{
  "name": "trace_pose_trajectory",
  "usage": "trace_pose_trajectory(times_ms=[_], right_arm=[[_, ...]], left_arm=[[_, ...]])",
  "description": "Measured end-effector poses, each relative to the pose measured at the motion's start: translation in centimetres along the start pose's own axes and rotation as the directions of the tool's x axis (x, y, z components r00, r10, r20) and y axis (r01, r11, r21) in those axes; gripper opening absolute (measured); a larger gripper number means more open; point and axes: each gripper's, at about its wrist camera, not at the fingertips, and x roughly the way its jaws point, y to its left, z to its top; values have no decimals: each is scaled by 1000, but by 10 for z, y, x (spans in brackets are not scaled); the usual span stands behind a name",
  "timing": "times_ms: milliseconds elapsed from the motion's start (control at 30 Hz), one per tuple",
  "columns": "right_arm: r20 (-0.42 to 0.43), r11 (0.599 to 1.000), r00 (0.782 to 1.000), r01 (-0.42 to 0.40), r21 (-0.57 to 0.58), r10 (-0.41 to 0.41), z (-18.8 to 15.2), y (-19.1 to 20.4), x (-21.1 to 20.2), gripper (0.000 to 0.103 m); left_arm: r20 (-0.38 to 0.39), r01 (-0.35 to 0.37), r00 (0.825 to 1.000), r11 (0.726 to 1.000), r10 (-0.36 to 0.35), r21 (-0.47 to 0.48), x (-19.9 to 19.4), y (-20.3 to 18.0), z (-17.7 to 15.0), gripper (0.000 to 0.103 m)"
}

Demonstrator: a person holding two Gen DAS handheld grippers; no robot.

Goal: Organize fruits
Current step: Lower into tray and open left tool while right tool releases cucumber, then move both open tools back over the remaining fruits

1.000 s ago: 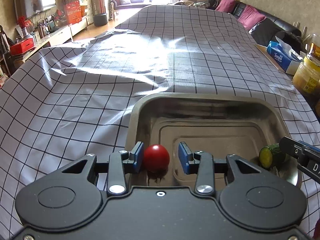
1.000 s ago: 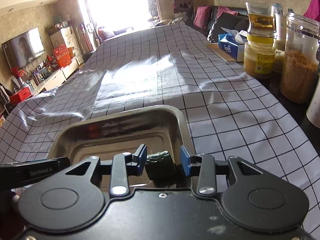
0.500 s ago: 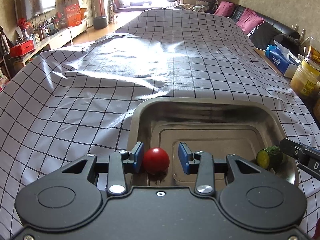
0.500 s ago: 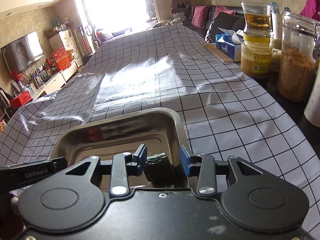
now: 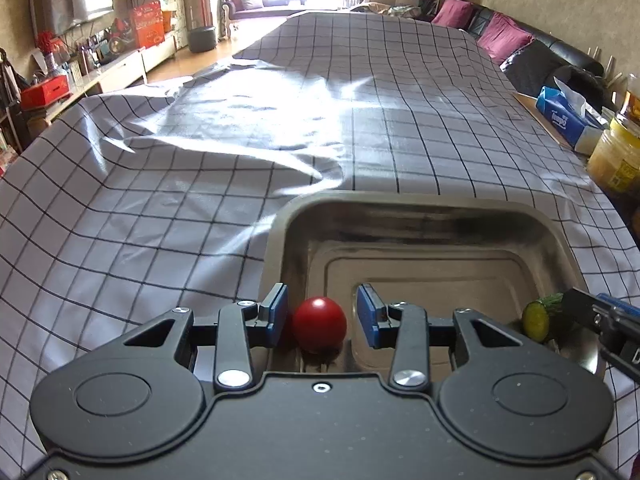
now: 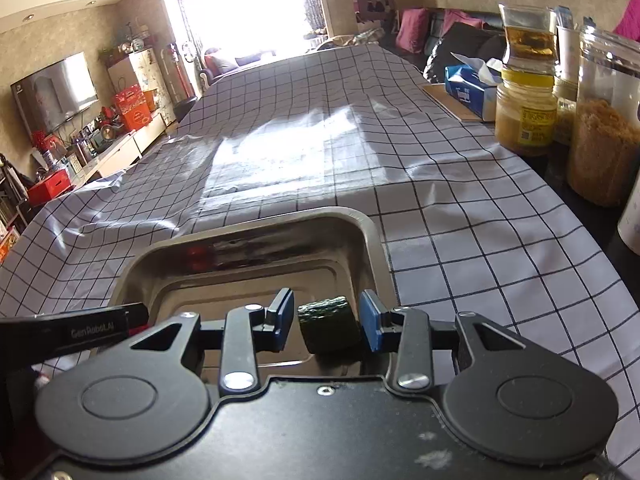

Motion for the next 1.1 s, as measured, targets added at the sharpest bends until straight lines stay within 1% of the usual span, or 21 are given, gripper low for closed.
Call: trace_pose_trajectory(times_ms=[67,100,167,233,300,400,500,600,800,967,1100], right_arm=[[6,1000,1000,4,-10,-3,-1,2,-1,40],[11,1000,1000,1,-15,-1,0,2,-2,40],[34,999,999,-1,-34,2,-1,4,-6,40],[55,999,998,-4,-54,7,-2,5,-10,40],[42,999,999,1,-48,1,-5,4,-14,40],[33,999,999,-24,-47,26,-13,-2,-31,40],[56,999,998,-21,-40,23,-25,-9,-55,40],[64,1000,998,-9,-20,11,-37,-19,-80,40],[96,1000,995,7,22,-9,-67,-38,-114,40],[80,997,997,6,75,-12,-88,-49,-121,40],[66,997,998,9,75,-14,-104,-49,-121,40]], left_arm=[[34,-19,999,1000,19,2,-7,-1,2,49],[39,-16,999,1000,16,-9,-11,0,3,49],[31,22,999,999,-21,-34,-21,3,3,49],[28,44,999,999,-44,-24,-34,5,-1,49],[44,44,998,999,-43,-2,-49,7,-9,49],[57,48,997,999,-49,25,-69,13,-24,49],[71,38,997,998,-41,41,-85,19,-40,49],[77,44,996,998,-48,44,-96,26,-57,49],[71,74,994,996,-77,42,-111,36,-84,49],[62,83,994,996,-85,41,-116,41,-100,49],[47,86,995,996,-87,31,-116,46,-109,49]])
